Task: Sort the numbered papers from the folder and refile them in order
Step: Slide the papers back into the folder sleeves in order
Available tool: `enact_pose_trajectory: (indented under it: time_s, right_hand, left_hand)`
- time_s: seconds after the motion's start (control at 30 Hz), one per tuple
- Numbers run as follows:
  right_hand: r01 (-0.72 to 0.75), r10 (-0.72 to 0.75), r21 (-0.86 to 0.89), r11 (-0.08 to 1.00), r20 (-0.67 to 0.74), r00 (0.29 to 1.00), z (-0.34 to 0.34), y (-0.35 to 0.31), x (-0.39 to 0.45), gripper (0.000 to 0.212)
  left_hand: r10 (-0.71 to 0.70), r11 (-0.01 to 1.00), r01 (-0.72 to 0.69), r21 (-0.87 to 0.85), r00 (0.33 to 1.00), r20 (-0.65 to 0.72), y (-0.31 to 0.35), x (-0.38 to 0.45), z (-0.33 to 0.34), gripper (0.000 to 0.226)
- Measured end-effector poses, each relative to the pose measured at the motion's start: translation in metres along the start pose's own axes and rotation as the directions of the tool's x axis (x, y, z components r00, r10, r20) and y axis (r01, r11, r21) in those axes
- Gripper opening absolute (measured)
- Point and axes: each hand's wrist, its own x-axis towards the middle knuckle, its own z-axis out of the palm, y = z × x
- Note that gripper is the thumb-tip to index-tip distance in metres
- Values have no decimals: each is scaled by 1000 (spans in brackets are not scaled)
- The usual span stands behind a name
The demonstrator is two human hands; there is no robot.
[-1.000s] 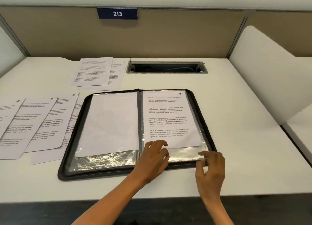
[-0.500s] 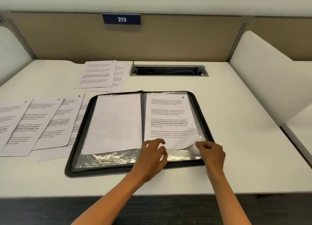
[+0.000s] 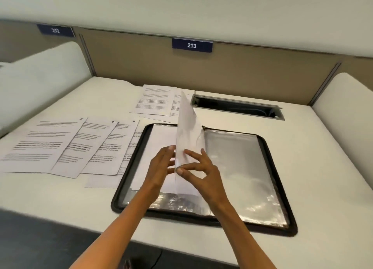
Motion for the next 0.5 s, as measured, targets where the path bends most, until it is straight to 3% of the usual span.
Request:
enact_pose_trajectory:
  time_s: [0.1, 0.2, 0.23, 0.33, 0.43, 0.47, 0.5]
  right_hand:
    - [3, 0, -20, 1000, 119, 993, 37, 3, 12, 14]
    - [26, -2, -122, 992, 188, 982, 69, 14, 24, 50]
    - [22, 13, -151, 988, 226, 974, 79, 18, 29, 52]
    - [7, 85, -255, 967, 349, 933, 100, 28, 38, 11]
    - [48, 111, -388, 920, 378, 919, 112, 41, 42, 9]
    - [52, 131, -423, 905, 393, 910, 113, 45, 44, 13]
    - [57, 145, -447, 893, 405, 903, 114, 48, 47, 17]
  left_hand:
    - [-120, 992, 122, -41, 992, 46, 8, 3, -36, 40]
    - [-233, 970, 234, 72, 972, -13, 5, 13, -66, 47]
    - [-260, 953, 267, 146, 963, -70, 1, 19, -75, 48]
    - [-255, 886, 305, 351, 950, -183, -17, 36, -94, 21]
    - [-253, 773, 332, 540, 943, -217, -35, 47, -97, 19]
    - [-247, 738, 333, 587, 943, -225, -41, 49, -96, 9]
    - [-225, 708, 330, 624, 944, -243, -46, 48, -94, 17]
